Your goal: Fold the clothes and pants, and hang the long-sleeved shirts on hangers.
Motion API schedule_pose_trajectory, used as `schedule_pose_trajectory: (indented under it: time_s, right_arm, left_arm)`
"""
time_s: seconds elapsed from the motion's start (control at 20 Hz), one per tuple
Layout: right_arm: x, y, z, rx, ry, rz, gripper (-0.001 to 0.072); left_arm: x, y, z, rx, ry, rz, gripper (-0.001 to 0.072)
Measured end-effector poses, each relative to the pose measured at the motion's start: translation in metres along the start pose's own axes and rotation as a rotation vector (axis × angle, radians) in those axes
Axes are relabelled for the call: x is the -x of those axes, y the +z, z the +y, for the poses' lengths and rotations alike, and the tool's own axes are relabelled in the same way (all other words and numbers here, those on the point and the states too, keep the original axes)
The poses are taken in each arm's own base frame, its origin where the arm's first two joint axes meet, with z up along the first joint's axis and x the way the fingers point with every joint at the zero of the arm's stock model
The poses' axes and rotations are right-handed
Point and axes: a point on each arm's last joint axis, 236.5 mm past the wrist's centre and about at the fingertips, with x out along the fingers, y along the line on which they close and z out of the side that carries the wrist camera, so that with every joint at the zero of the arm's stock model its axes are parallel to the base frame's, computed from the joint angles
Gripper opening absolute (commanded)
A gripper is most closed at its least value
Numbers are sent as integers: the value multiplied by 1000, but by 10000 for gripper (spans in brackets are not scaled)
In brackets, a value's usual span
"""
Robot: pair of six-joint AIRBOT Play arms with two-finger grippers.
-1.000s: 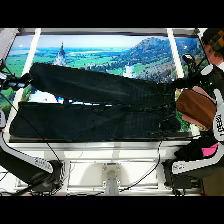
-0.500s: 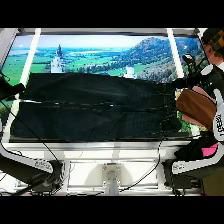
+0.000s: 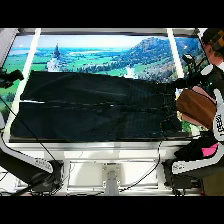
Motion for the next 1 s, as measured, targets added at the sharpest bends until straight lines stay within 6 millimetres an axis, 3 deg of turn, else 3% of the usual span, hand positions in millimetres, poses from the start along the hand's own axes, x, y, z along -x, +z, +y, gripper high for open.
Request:
schedule_pose_trajectory:
  time_s: [0.2,0.5,0.8,1.0]
  right_arm:
    - [0,1,-1,0,-4,-4,44]
    - [0,2,-1,0,-6,-7,44]
    - [0,2,-1,-2,-3,-10,44]
    - [0,2,0,-3,-2,-10,44]
  left_arm:
    - [-30,4,-20,-1,-75,50,668]
    - [-64,-11,-39,-65,-164,104,639]
    - [-76,-6,-40,-206,-123,67,639]
    - [-80,10,-49,-263,-100,-10,639]
